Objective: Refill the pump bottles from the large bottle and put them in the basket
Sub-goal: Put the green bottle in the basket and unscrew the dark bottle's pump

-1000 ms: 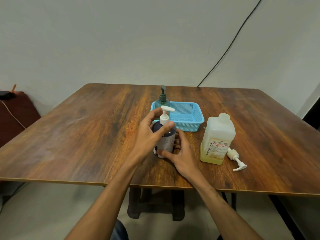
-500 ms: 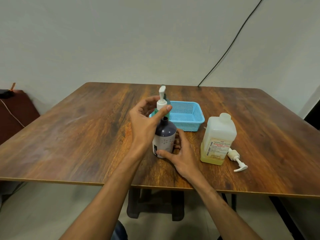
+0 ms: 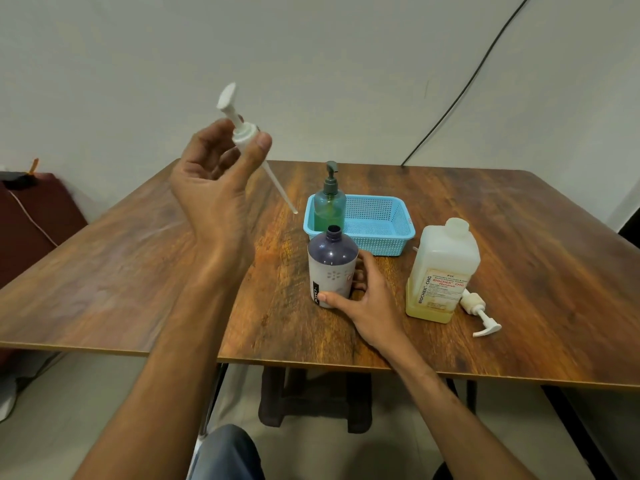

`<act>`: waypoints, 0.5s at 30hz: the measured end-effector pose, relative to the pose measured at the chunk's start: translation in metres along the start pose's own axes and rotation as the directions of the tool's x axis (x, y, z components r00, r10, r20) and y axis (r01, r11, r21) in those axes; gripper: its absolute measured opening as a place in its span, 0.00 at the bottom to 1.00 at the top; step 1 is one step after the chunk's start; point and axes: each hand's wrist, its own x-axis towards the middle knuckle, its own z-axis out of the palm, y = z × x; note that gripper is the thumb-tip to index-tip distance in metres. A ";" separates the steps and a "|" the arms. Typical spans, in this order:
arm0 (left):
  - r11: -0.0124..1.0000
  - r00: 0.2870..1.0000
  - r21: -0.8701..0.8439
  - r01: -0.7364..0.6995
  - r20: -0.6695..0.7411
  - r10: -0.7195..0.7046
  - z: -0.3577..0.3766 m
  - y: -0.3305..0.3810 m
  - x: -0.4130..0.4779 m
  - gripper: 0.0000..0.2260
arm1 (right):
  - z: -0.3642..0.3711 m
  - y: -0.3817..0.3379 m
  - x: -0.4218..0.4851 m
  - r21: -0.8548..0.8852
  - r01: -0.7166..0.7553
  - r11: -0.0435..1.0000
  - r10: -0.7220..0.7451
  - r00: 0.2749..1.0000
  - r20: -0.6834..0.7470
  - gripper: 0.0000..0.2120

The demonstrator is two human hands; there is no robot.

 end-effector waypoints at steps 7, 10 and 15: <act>0.846 0.994 0.525 -0.094 0.094 0.053 -0.054 -0.044 -0.026 0.15 | 0.001 0.000 0.000 0.022 0.000 1.000 -0.001 1.000 0.008 0.41; 0.740 0.989 0.662 -0.119 0.142 0.031 -0.075 -0.068 -0.045 0.12 | 0.001 0.000 0.001 0.015 0.003 1.000 -0.003 1.000 0.007 0.41; 0.596 0.980 0.794 -0.119 0.190 -0.057 -0.093 -0.098 -0.062 0.08 | 0.000 0.000 0.000 -0.003 0.008 1.000 -0.008 1.000 -0.001 0.41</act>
